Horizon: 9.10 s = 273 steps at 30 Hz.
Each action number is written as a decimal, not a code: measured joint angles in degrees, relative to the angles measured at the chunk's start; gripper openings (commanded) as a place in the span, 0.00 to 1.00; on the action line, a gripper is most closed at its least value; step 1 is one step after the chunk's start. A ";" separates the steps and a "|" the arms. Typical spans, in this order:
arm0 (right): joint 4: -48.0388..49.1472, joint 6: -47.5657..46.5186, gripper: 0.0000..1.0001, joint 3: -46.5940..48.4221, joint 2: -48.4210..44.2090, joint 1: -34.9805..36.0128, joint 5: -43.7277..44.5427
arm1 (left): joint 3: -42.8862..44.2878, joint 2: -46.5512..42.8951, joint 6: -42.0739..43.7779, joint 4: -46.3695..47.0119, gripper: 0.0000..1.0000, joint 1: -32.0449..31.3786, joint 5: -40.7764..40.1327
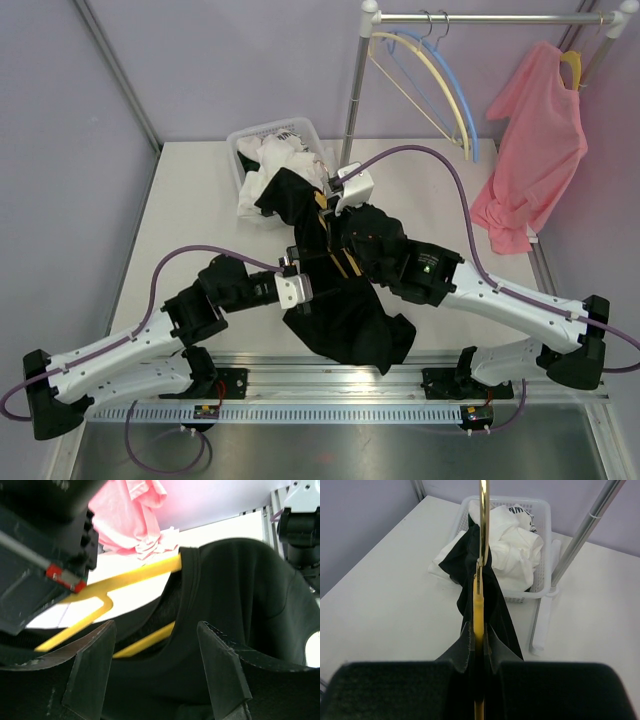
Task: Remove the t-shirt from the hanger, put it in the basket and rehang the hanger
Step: Remove the tshirt from the hanger, then place the tshirt into the basket
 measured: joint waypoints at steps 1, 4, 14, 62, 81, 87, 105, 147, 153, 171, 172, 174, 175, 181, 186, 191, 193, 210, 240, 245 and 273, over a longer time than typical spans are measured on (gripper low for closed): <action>0.04 0.00 0.00 0.04 0.17 0.00 0.00 | 0.00 0.33 -0.22 0.48 0.68 -0.11 0.13; 0.17 0.00 0.00 0.50 1.09 0.00 -0.02 | 0.00 1.33 -0.66 1.11 0.68 -0.24 0.37; 1.31 0.02 0.00 1.36 3.52 0.00 -0.07 | 0.00 2.27 -2.82 3.23 0.28 -0.46 2.58; 10.19 -6.12 0.00 3.87 8.59 -0.57 5.64 | 1.01 9.79 -2.25 -2.71 0.00 -5.68 13.55; 6.82 -6.40 0.00 0.22 -2.27 -0.94 5.68 | -3.78 13.09 1.18 0.96 0.00 -6.51 0.00; 4.72 -4.59 0.00 -3.45 -10.75 -1.22 4.70 | -5.66 6.34 0.46 3.41 0.00 -5.64 -6.84; 1.66 -1.73 0.00 -10.84 -22.12 -1.29 -3.54 | -5.92 3.65 -8.00 8.81 0.99 8.68 -5.79; -4.55 2.01 0.00 -9.99 -19.04 -1.29 -8.17 | -5.68 14.80 -23.30 25.11 0.00 19.43 -33.59; -10.51 3.72 0.00 -10.91 -24.04 -1.29 -10.14 | -3.34 14.21 -25.33 21.57 0.00 25.92 -38.80; -6.40 3.08 0.00 -20.68 -44.15 -1.31 -10.84 | -3.41 6.34 -28.89 17.73 0.03 31.01 -25.81; -5.60 3.04 0.00 -20.57 -44.24 -1.31 -9.97 | -3.41 5.09 -28.83 17.25 0.02 30.97 -23.58; -4.11 2.80 0.00 -20.57 -43.15 -1.31 -8.13 | -3.37 3.34 -28.59 16.31 0.00 30.97 -20.39; -3.52 2.47 0.00 -20.57 -42.12 -1.31 -7.10 | -3.32 2.84 -27.96 15.52 0.00 30.97 -19.10; 1.40 -0.13 0.00 -20.59 -34.97 -1.31 -2.93 | -5.35 2.40 -21.73 10.49 0.00 30.97 -13.99; 5.11 -1.51 0.00 -21.46 -33.62 -1.29 -1.79 | -8.76 -2.21 -17.53 4.17 0.00 30.97 -13.07; 3.82 -1.14 0.00 -21.09 -34.05 -1.29 -3.93 | -8.85 -10.67 -16.61 -0.66 0.00 30.97 -19.61; 0.68 -0.37 0.00 -19.58 -33.62 -1.31 -6.73 | -7.85 -12.35 -16.39 -2.86 0.00 30.97 -22.64; -12.57 -2.01 0.00 -12.92 -18.60 -1.42 -33.16 | 3.45 -6.49 -8.96 -5.55 0.00 31.78 -48.54; -8.24 0.04 0.00 -15.32 -25.40 -1.51 -14.45 | -1.01 -0.63 0.70 -33.48 0.97 50.27 -30.69; -8.15 0.04 0.00 -15.32 -26.32 -1.51 -14.08 | -0.44 5.97 4.02 -39.82 0.99 59.43 -15.52; -7.78 0.07 0.00 -15.32 -26.62 -1.51 -14.08 | 1.03 33.33 7.58 -34.97 0.97 64.78 -5.73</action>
